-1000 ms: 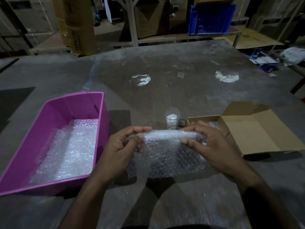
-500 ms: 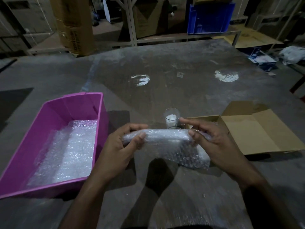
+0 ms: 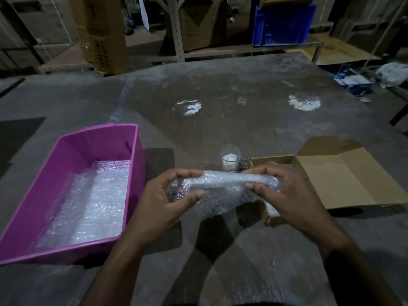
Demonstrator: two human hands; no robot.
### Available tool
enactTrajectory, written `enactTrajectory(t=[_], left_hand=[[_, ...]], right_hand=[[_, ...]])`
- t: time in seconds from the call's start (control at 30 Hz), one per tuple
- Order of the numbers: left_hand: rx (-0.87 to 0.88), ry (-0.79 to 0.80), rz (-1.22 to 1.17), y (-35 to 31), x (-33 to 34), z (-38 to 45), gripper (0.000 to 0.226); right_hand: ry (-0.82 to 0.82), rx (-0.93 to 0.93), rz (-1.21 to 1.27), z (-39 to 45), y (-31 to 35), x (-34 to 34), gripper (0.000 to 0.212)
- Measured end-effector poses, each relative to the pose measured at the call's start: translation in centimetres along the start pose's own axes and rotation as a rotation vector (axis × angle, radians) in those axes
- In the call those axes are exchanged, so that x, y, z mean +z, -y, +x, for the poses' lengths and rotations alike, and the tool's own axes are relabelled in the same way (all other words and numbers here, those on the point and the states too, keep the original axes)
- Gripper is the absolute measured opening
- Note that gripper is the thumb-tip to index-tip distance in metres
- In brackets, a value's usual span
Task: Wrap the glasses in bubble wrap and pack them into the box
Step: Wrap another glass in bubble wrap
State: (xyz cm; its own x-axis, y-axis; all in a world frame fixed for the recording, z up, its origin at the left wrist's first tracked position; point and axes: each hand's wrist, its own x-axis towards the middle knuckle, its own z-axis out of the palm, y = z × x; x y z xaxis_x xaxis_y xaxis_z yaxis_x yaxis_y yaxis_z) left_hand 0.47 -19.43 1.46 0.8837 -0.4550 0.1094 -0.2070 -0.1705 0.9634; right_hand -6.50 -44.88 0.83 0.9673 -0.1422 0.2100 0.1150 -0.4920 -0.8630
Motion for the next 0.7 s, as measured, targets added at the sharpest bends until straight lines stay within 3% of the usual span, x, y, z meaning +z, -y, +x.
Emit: enactTrajectory(t=[0.07,0.17,0.4,0.53,0.7], left_hand=[[-0.009,-0.044,-0.008,0.13,0.02,0.18,0.030],[-0.042,-0.070,-0.005,0.52,-0.15,0.38,0.022],[-0.022,-0.083,0.042,0.91,-0.28,0.44,0.005],[-0.057,-0.095,-0.081,0.51,0.00,0.26,0.025],[-0.024,-0.057,-0.015,0.08,-0.15,0.27,0.026]], right_hand=[[0.022,-0.012,-0.049,0.09,-0.19,-0.01,0.012],[0.050,0.006,-0.070,0.16,-0.62,0.08,0.028],[0.053,-0.030,0.036,0.18,-0.60,0.18,0.033],[0.102,-0.059,0.069,0.25,-0.38,0.12,0.042],[0.133,0.010,0.070,0.02,0.20,0.21,0.032]])
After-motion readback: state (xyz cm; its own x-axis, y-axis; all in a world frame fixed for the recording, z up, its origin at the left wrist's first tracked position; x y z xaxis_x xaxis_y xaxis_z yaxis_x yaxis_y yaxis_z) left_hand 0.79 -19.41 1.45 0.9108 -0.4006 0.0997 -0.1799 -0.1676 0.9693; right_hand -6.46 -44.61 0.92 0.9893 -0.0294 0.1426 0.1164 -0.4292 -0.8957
